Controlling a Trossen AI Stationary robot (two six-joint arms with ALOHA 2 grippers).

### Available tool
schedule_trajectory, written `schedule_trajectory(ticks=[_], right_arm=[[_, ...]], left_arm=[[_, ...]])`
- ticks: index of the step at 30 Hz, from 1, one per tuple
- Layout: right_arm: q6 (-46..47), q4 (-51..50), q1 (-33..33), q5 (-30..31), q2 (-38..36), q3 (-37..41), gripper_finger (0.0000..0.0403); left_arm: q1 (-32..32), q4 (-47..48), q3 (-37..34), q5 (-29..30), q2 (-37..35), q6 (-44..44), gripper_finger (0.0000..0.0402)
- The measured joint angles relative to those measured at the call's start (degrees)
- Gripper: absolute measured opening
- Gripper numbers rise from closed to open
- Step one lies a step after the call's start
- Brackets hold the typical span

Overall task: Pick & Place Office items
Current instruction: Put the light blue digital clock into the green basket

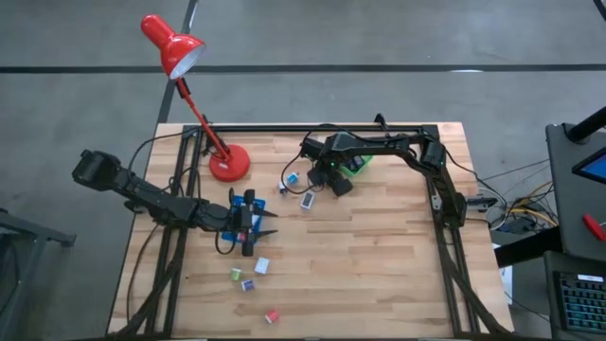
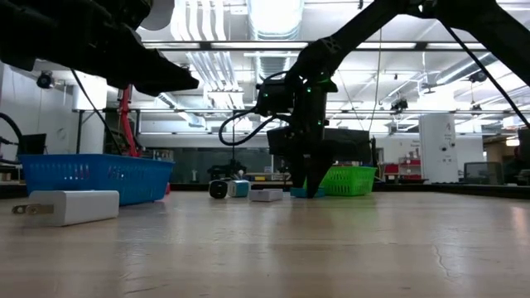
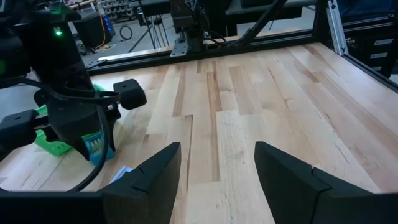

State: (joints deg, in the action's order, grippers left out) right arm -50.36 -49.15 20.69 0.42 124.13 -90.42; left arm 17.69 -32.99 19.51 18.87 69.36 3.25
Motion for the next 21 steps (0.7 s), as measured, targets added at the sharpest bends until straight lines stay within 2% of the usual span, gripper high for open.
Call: schedule_trajectory(ticks=[4, 13, 21], right_arm=[[2.76, 1.00, 0.02, -0.70, -0.31, 0.12, 0.0140], [8.80, 8.82, 0.21, -6.85, -1.82, 0.20, 0.0140], [11.54, 11.16, 0.35, -6.90, -2.58, 0.15, 0.0140]], left_arm=[[0.00, 0.00, 0.00, 0.00, 0.00, 0.26, 0.0209], [0.00, 0.00, 0.00, 0.00, 0.00, 0.42, 0.0209], [0.00, 0.00, -0.02, 0.00, 0.00, 0.42, 0.0209]])
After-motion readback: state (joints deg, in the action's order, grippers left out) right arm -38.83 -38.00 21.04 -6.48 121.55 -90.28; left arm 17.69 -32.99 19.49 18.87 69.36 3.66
